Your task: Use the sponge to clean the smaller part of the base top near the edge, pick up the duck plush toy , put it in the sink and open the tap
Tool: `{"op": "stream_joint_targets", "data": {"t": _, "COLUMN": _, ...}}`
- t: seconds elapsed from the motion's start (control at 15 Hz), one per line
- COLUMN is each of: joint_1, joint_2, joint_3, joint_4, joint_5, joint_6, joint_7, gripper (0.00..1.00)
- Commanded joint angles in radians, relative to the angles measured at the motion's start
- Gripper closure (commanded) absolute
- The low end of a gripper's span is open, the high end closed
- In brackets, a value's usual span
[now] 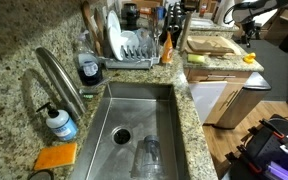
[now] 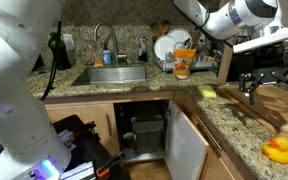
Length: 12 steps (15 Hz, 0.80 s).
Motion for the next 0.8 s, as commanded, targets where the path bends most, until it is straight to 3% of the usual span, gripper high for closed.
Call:
{"op": "stream_joint_targets", "data": {"t": 0.0, "joint_1": -0.046, "joint_2": 0.023, "joint_3": -0.035, "joint_4": -0.028, "joint_5": 0.069, "joint_6": 0.050, "joint_7": 0.135, "gripper": 0.00}}
{"op": "stream_joint_targets", "data": {"t": 0.2, "joint_1": -0.051, "joint_2": 0.051, "joint_3": -0.081, "joint_4": -0.049, "joint_5": 0.052, "joint_6": 0.119, "joint_7": 0.269, "gripper": 0.00}}
{"op": "stream_joint_targets", "data": {"t": 0.53, "joint_1": -0.048, "joint_2": 0.075, "joint_3": -0.089, "joint_4": -0.020, "joint_5": 0.051, "joint_6": 0.087, "joint_7": 0.261, "gripper": 0.00}}
{"op": "stream_joint_targets", "data": {"t": 0.73, "joint_1": -0.084, "joint_2": 0.075, "joint_3": -0.056, "joint_4": -0.023, "joint_5": 0.126, "joint_6": 0.232, "joint_7": 0.271, "gripper": 0.00}}
